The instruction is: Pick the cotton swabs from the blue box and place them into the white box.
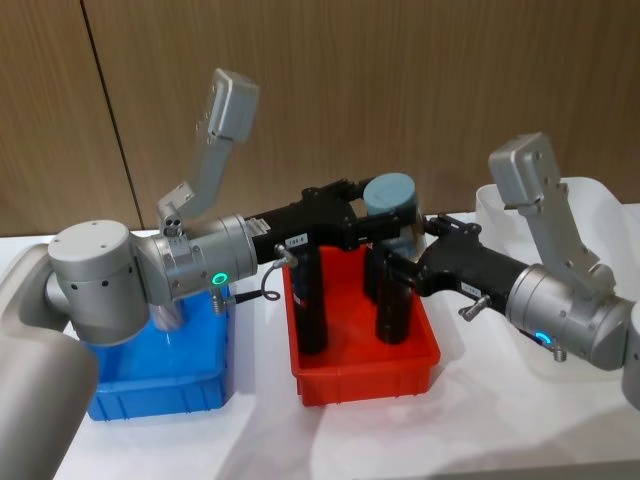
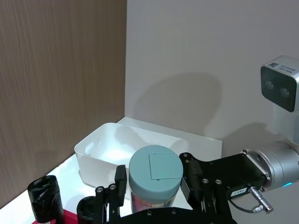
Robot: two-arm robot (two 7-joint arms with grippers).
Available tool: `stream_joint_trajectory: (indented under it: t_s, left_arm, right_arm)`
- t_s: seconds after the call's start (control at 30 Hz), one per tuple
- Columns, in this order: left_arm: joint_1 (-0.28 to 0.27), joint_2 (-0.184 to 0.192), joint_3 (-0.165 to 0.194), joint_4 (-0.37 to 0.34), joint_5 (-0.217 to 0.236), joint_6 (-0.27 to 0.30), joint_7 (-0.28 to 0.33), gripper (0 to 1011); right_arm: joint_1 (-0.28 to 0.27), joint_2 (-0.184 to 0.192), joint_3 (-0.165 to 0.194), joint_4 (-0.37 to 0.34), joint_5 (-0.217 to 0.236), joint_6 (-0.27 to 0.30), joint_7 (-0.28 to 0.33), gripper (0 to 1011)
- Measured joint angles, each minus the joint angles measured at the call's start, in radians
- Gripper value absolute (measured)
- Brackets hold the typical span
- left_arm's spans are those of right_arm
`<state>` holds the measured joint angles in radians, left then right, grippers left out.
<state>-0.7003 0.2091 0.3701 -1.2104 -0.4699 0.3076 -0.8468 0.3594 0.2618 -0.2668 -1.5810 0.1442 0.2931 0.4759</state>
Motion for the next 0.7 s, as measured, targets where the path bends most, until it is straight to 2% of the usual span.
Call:
stream_joint_trajectory:
  t_s: [0.03,0.1,0.27,0.7]
  left_arm:
    - [0.000,0.000,0.000,0.000,0.000,0.000,0.000,836]
    - [0.000,0.000,0.000,0.000,0.000,0.000,0.000,918]
    - [0.000,0.000,0.000,0.000,0.000,0.000,0.000,1004]
    - [0.000,0.000,0.000,0.000,0.000,0.000,0.000,1004]
  right_arm:
    - [0.001,0.000,0.000,0.001,0.000,0.000,0.000,659]
    - [0.002,-0.001,-0.001,0.001,0.000,-0.002,-0.001,659]
    - [0.004,-0.001,-0.003,0.002,0.002,-0.003,-0.003,659]
    - [-0.002,0.004,-0.001,-0.002,0.025,-0.007,-0.026,659]
